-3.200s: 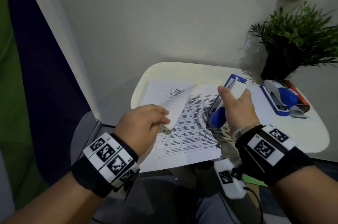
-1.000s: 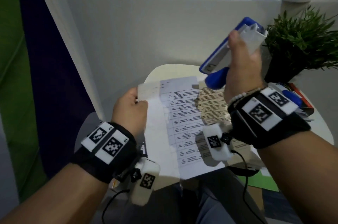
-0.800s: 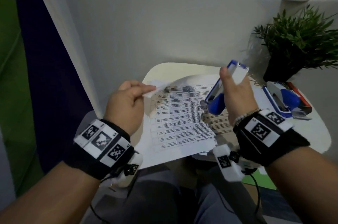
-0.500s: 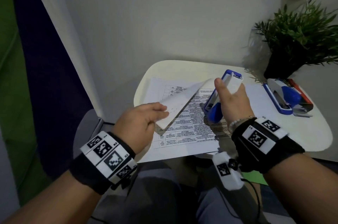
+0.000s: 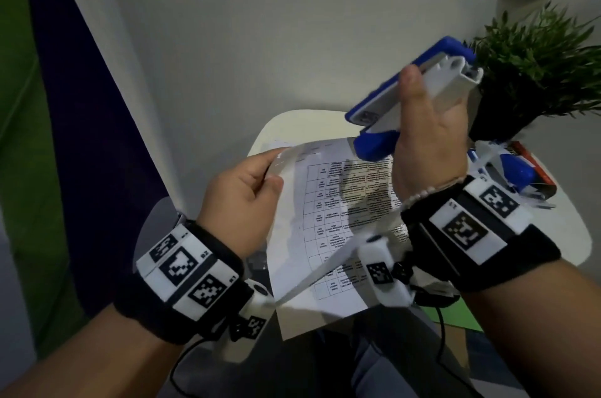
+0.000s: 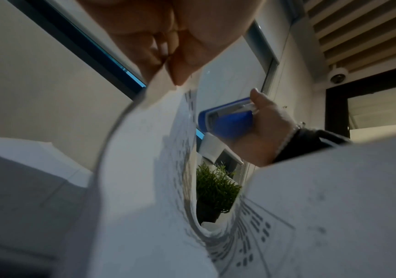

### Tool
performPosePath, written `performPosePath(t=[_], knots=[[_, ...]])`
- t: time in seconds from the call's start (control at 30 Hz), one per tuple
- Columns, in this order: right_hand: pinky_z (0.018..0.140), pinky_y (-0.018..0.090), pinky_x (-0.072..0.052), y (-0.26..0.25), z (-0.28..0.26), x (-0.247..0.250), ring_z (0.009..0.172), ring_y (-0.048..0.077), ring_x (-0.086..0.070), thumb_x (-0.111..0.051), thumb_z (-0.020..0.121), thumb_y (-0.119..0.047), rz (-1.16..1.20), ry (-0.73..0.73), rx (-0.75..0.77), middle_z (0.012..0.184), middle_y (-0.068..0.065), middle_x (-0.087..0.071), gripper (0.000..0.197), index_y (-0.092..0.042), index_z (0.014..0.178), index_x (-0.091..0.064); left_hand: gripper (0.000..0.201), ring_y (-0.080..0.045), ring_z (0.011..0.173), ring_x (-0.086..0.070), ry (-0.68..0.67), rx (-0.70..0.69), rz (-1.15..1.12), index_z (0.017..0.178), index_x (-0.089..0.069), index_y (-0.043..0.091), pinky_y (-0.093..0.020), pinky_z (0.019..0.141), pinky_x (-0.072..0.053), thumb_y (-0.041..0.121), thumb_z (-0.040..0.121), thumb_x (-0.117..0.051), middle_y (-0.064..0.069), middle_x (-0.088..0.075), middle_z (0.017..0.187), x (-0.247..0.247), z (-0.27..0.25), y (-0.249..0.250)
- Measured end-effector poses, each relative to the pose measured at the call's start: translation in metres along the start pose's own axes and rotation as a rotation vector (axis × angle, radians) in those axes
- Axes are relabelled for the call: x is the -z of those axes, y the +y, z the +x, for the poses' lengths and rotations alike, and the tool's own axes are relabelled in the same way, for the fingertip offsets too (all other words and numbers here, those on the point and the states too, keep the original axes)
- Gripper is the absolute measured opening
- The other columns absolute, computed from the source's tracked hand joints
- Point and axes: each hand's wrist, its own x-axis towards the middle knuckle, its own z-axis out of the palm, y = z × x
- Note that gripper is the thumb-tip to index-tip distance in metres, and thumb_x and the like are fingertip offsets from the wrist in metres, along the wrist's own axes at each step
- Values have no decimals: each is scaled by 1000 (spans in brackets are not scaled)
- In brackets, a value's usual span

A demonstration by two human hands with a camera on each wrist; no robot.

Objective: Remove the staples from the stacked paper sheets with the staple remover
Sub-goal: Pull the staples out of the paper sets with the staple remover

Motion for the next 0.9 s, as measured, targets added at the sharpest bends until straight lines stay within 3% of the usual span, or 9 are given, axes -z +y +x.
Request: performPosePath(t=[0.1,0.23,0.33,0.43,0.57,0.7,0.9], knots=[[60,11,-46,-4,-1,-9,63,-9,-56,-59,87,-38,-57,-87,26,79,-11,-56,17,-26,89,-47,52,9,88,-63,2,-15,21,95,-59,47,-12,82,-49,-5,90,-51,35,-66,85,-3,-2,0],[59,15,-46,0,-1,-16,58,-3,-53,-60,81,-36,-87,-135,-16,67,-14,-53,14,-27,82,-49,51,3,92,-64,-1,-32,30,98,-59,49,-24,88,-51,-2,90,-52,31,-67,92,-4,-6,2],[61,23,-48,2,0,-19,60,5,-54,-57,74,-39,-98,-130,-17,60,-15,-53,14,-27,78,-50,51,4,94,-63,-14,-71,56,99,-58,52,-22,88,-51,3,89,-53,31,-66,96,-3,-8,6],[59,21,-47,2,0,-22,58,2,-53,-55,75,-39,-91,-108,8,55,-17,-52,14,-26,76,-50,44,3,98,-63,-15,-84,57,101,-59,51,-24,90,-50,11,86,-51,28,-65,103,-4,-10,9],[62,32,-49,0,0,-24,58,9,-52,-55,77,-38,-79,-105,35,54,-14,-50,15,-25,71,-49,40,1,100,-63,-8,-72,49,103,-63,46,-30,92,-50,16,82,-48,25,-67,104,-5,-11,9],[52,16,-42,1,1,-25,49,0,-46,-54,77,-37,-93,-112,44,49,-16,-46,18,-24,68,-46,39,1,100,-63,-4,-69,45,106,-63,41,-31,93,-50,14,82,-48,22,-68,104,-5,-11,9],[48,16,-37,2,4,-26,46,3,-41,-53,79,-36,-123,-137,49,47,-14,-41,23,-22,65,-43,41,0,102,-62,-15,-89,62,108,-61,43,-29,93,-50,13,83,-48,17,-68,106,-7,-13,6]])
